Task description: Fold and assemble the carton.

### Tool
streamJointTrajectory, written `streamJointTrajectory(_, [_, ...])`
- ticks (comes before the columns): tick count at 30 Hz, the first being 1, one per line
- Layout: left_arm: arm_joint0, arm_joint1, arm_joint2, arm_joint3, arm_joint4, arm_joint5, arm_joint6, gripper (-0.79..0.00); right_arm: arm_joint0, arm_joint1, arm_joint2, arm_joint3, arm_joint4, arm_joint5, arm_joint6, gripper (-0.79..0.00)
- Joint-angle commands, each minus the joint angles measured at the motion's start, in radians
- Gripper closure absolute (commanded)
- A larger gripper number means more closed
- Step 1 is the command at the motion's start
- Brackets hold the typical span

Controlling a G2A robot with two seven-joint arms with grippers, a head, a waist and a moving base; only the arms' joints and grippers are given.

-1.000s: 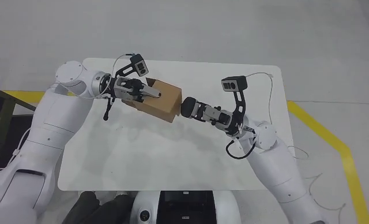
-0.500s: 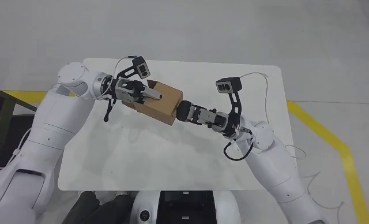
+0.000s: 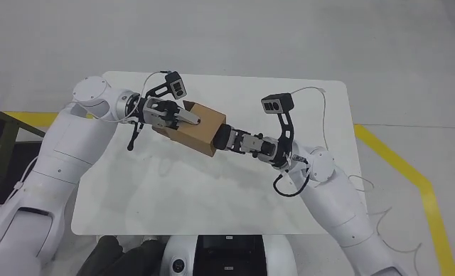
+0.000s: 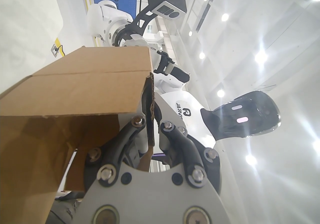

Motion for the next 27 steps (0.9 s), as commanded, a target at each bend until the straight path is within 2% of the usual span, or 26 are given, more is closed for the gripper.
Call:
streamJointTrajectory(1, [-0.003, 0.002, 0.005, 0.000, -0.005, -0.002, 0.000, 0.000, 0.006, -0.001, -0.004, 0.006, 0.003, -0.001, 0.002, -0.785])
streamJointTrajectory(17, [-0.025, 0.011, 0.048, 0.011, -0.042, -0.011, 0.000, 0.000, 0.026, -0.009, -0.016, 0.036, 0.026, -0.023, 0.005, -0.785])
streamJointTrajectory(27, [-0.056, 0.025, 0.069, 0.024, 0.019, -0.035, 0.000, 0.000, -0.036, 0.011, 0.057, -0.024, -0.017, 0.009, -0.004, -0.785])
